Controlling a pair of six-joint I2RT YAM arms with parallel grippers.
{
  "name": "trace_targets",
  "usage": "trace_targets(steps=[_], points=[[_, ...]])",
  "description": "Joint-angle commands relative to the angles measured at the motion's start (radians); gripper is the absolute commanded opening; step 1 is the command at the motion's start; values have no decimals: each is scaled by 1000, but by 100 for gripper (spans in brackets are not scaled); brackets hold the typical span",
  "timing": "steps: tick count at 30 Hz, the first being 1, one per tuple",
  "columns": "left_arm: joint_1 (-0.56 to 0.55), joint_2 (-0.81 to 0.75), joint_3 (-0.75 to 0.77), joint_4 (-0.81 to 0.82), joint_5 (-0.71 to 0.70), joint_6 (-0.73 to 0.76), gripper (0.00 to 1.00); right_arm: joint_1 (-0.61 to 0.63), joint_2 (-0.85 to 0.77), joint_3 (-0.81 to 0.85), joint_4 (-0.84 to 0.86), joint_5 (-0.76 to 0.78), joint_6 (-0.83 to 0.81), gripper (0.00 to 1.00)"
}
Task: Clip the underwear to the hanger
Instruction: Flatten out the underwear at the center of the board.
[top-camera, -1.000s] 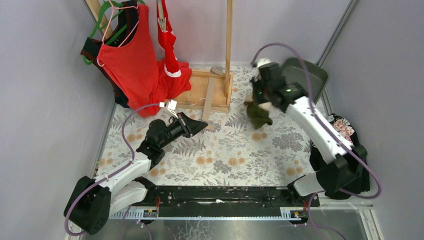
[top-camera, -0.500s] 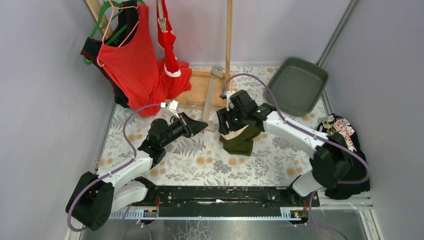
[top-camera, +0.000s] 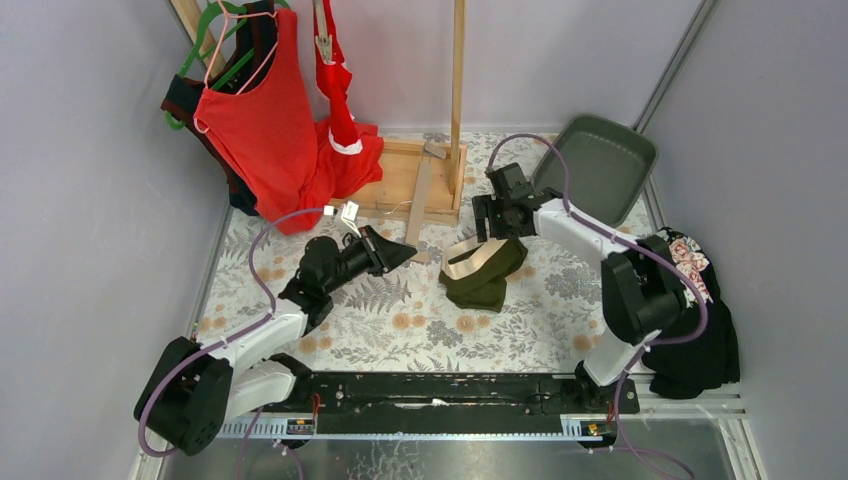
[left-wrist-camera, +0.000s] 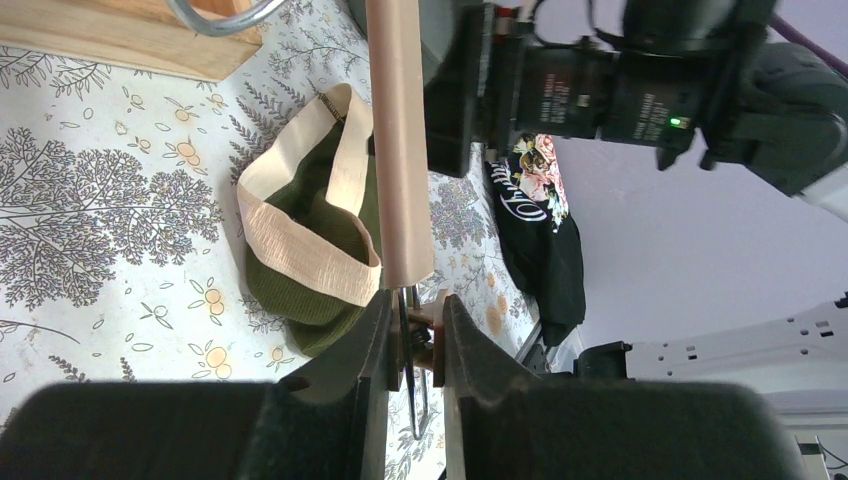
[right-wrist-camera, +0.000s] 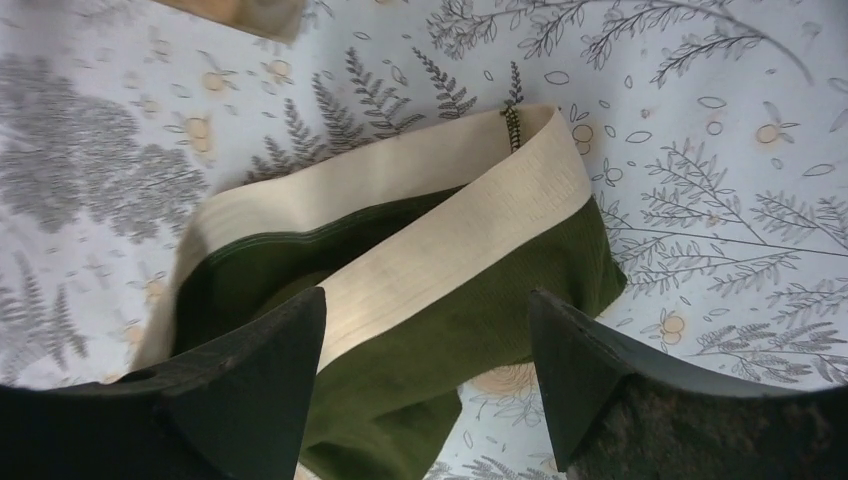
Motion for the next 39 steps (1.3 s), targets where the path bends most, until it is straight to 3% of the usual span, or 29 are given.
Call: trace_targets(steps=[1,8,25,29,35,36,39], points=[[12,5,21,88,-3,25,0,0,83,106,-31,-2,18,79],[18,28,14,106,-1,24,0,-13,172,154,-80,-15,52,78],[33,51,-9,148,16,11,0,-60,206,115,-78,-28,50,68],[34,49,-12,149,17,11,0,-70,216,126,-73,-35,46,53],[36,49,-17,151,19,8,0,-76,162,124,-68,7,50,5],[36,47,-18,151,19,8,0,-75,138,125,-70,14,52,1],[36,47,-13,149,21,7,0,-75,68,137,-82,38,48,0]])
